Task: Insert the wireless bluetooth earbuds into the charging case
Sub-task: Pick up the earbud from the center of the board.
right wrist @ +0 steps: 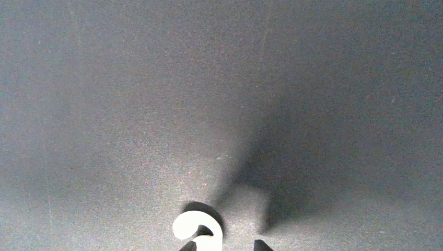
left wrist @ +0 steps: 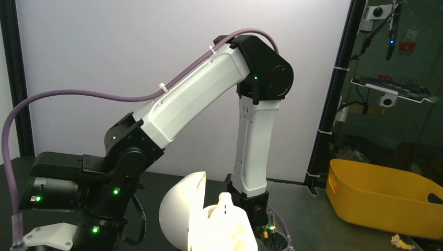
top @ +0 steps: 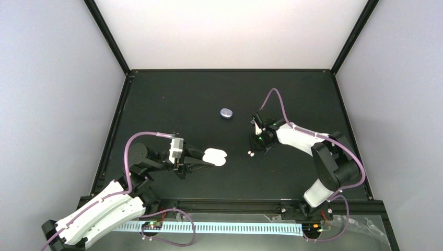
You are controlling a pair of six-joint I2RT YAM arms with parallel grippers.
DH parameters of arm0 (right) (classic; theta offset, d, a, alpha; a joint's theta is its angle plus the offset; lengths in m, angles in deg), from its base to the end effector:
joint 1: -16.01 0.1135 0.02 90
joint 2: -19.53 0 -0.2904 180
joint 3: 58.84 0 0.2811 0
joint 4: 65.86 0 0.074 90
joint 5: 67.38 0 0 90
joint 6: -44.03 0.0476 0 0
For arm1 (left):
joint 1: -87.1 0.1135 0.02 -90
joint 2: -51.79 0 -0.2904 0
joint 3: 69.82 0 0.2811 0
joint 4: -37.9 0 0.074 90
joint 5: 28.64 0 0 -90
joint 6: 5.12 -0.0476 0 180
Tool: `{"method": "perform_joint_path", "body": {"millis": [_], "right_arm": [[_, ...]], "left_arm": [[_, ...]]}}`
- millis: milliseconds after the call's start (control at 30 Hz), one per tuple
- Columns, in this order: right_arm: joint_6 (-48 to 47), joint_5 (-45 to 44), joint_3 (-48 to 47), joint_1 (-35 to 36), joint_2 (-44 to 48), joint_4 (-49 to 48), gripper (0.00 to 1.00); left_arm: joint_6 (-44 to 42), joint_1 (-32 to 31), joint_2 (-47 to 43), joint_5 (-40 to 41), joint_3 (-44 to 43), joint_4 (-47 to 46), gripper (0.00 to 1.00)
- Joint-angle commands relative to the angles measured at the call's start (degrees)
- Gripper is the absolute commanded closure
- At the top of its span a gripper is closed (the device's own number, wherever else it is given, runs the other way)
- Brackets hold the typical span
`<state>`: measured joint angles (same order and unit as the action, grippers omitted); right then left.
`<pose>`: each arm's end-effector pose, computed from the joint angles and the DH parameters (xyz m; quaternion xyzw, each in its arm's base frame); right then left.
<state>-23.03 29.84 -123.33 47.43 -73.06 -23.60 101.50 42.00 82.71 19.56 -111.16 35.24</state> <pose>0.2715 0.1729 0.1570 -0.0834 0.9799 0.1329 0.1231 0.0862 -0.1315 0.3383 0.4137 0.4945 -0.5657 0.5141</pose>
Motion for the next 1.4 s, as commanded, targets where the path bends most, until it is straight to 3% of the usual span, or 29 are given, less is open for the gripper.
{"method": "perform_joint_path", "body": {"millis": [0,600,1100,1367], "right_arm": [[-1.1,1.3,-0.8,0.0,-0.3,-0.3,0.72],[-1.1,2.0,0.9,1.3,-2.1,-0.9,0.75],[0.1,2.9,2.3,2.5,-0.2,-3.0,0.99],[1.0,2.8,3.4,2.5,2.9,-4.2,0.99]], "left_arm": [[-0.5,-0.4,0.2,-0.4,-0.4,-1.2,0.98],[-0.4,-0.3,0.2,-0.4,-0.3,-1.2,0.98],[-0.2,-0.3,0.4,-0.4,-0.3,-1.3,0.98],[-0.2,-0.4,0.3,-0.4,-0.3,-1.3,0.99]]}}
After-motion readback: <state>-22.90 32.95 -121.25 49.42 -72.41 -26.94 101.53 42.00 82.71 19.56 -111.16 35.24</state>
